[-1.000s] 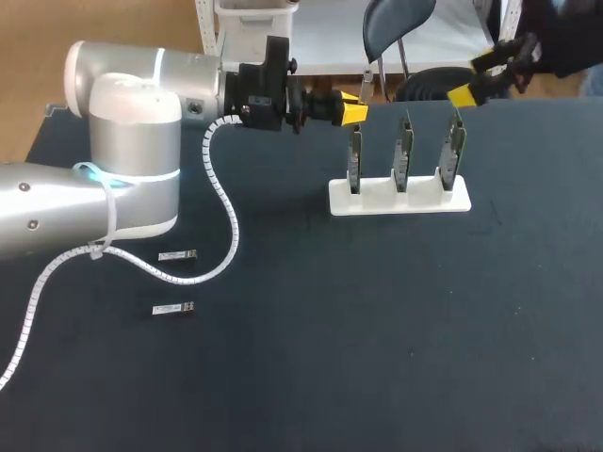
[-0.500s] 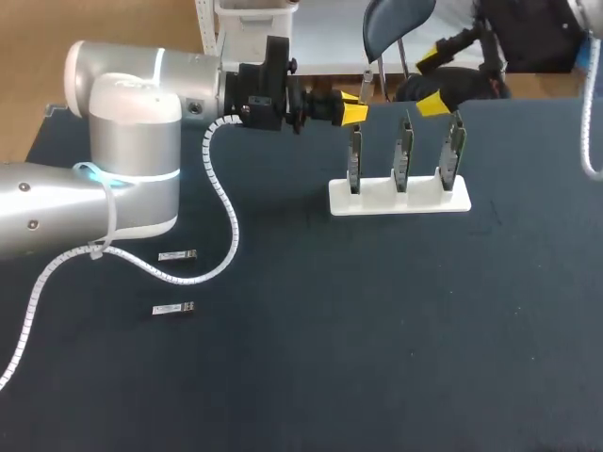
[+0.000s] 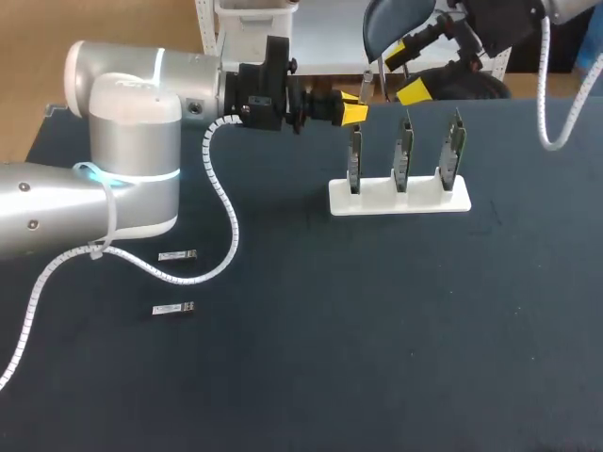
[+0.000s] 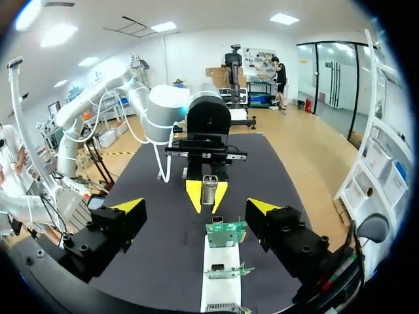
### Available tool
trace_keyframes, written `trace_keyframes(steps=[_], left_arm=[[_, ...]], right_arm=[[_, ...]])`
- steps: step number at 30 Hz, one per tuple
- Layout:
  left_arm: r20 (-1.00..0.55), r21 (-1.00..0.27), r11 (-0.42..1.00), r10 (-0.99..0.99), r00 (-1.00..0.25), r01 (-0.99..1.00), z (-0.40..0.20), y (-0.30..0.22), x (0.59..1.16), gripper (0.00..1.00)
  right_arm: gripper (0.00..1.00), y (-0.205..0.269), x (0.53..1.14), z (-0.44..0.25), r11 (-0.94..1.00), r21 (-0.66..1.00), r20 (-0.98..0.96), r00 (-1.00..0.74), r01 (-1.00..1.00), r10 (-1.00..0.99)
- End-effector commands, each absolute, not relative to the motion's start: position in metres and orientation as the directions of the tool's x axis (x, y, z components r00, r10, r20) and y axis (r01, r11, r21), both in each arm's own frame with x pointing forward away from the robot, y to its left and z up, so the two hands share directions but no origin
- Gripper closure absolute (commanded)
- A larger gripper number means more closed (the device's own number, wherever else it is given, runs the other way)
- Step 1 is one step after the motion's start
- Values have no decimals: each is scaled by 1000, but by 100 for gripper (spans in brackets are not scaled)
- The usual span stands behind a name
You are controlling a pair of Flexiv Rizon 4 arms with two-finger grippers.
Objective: Pick up the optical module with the left hand, and insert it into the network port with the right hand.
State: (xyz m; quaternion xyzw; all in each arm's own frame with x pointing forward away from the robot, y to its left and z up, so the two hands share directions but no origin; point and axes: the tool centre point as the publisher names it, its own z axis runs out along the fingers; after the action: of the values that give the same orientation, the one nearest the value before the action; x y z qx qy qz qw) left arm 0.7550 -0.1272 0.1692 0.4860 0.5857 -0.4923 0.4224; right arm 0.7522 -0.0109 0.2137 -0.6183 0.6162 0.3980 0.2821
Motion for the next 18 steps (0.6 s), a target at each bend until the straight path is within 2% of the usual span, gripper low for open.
trace_keyframes(steps=[1,18], left_arm=[[-974,-165,44,152,-170,985,169,-127,755,100],[-974,-165,44,152,-170,985,169,-127,755,100]], right_arm=[[0,-8,758,210,-238,257,-848,-101,-937,-520],[0,2,752,217,-7,148,-887,-129,-989,-443]])
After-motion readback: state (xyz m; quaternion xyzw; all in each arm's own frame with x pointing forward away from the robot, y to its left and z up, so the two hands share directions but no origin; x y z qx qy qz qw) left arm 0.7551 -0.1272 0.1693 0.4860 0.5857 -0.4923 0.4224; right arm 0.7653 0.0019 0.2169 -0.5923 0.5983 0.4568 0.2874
